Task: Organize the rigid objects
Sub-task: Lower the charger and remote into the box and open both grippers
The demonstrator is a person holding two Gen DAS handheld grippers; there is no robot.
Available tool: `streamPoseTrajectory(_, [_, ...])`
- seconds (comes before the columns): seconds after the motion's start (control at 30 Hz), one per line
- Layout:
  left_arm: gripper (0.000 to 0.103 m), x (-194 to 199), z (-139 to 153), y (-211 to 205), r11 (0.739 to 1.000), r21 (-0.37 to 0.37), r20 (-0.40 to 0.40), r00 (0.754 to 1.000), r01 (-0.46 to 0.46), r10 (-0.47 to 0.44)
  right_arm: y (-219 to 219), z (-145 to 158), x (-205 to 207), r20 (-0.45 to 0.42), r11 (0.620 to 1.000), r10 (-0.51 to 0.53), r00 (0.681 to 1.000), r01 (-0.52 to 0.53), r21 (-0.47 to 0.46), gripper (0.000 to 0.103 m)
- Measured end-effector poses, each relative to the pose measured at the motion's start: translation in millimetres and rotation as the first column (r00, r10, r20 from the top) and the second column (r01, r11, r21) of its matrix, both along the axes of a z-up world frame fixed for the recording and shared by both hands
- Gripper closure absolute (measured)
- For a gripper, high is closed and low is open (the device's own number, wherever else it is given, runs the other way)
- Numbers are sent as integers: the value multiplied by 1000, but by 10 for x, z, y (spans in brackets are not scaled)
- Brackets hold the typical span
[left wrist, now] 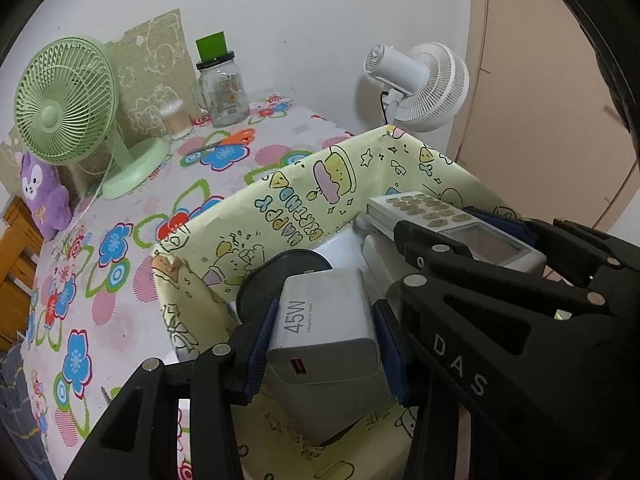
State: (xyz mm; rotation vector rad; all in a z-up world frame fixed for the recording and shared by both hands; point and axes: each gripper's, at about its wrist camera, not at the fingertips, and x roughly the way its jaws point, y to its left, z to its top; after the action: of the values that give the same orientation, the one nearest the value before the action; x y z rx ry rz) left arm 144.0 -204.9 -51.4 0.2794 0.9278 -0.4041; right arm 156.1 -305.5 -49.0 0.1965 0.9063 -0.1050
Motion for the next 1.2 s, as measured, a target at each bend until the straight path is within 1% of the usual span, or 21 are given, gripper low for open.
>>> streamPoseTrajectory(0.13, [51, 18, -3, 16, 1000, -11, -13, 1000, -8, 8, 19, -17, 2, 1, 1000, 1, 1000, -1, -17, 56])
streamPoseTrajectory(0.27, [49, 7, 11, 13, 1000, -2, -1, 1000, -15, 15, 37, -26, -2, -3, 1000, 9, 1000, -9, -29, 54])
streamPoseTrajectory(0.33, [43, -4, 16, 7, 1000, 3, 3, 1000, -16, 16, 38, -34, -7, -7, 999, 11, 1000, -11, -30, 54])
streamPoseTrajectory(0.5, [36, -48, 52, 12, 1000, 6, 17, 1000, -15, 14, 36, -19, -44, -4, 1000, 23, 1000, -23, 1, 51])
streamPoseTrajectory(0.53, [33, -56, 67, 22, 1000, 5, 23, 1000, -15, 15, 43, -13, -50, -2, 1000, 25, 1000, -25, 6, 47])
streamPoseTrajectory(0.57, [31, -64, 81, 28, 1000, 3, 26, 1000, -14, 13, 59, 4, -66, 4, 1000, 30, 1000, -30, 6, 41])
streamPoseTrajectory(0.63, [26, -89, 111, 49, 1000, -2, 34, 999, -12, 12, 85, 32, -102, 14, 999, 35, 999, -35, 11, 35])
streamPoseTrajectory(0.73, [25, -130, 155, 89, 1000, -4, 50, 999, -15, 15, 134, 76, -154, 30, 999, 40, 999, -40, 9, 31])
streamPoseTrajectory(1.0, [25, -262, 246, 210, 1000, -20, 81, 997, -11, 12, 240, 152, -285, 51, 999, 34, 998, -36, 28, 30])
streamPoseTrajectory(1.07, [20, -294, 266, 236, 1000, -18, 90, 996, -16, 17, 273, 181, -336, 61, 999, 32, 998, -33, 27, 30])
streamPoseTrajectory(1.1, [16, -307, 272, 245, 1000, -18, 93, 995, -18, 19, 282, 190, -350, 63, 999, 31, 998, -33, 25, 30])
streamPoseTrajectory(1.2, [14, -355, 303, 290, 1000, -25, 107, 994, -17, 20, 322, 224, -408, 73, 999, 28, 997, -29, 19, 27])
